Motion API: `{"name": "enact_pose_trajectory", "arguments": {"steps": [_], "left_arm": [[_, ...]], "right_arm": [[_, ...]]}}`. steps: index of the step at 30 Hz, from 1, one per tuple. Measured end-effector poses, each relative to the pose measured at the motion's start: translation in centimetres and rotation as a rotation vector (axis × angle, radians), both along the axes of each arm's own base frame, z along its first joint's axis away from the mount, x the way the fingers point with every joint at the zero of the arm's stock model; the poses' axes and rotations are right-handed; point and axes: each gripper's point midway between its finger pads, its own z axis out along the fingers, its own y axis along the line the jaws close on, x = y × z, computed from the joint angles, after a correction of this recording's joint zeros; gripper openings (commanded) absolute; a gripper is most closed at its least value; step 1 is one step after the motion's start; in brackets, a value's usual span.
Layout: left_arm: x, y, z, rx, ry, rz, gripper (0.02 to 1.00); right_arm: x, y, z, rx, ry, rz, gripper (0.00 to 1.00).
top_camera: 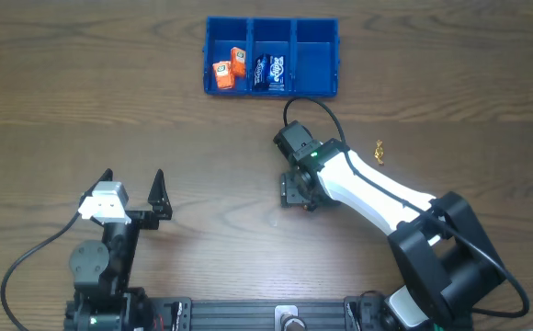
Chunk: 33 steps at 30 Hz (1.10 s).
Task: Sort Candies Into Trays
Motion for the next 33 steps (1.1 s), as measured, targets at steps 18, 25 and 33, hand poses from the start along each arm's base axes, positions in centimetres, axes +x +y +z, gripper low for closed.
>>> {"name": "enact_pose_trajectory", "arguments": {"steps": [18,25,33], "left_arm": [[0.0,0.0,0.0,0.000,0.000,0.000,0.996],[0.0,0.0,0.0,0.000,0.000,0.000,0.998],[0.0,0.0,0.0,0.000,0.000,0.000,0.998]], "right_arm": [[0.3,-0.1,-0.9,-0.020,0.002,-0.016,0.533],[0.4,-0.2,-1.2,-0.026,0.003,-0.024,0.354],[0.4,-0.2,-1.2,-0.026,0.002,-0.024,0.288]]}}
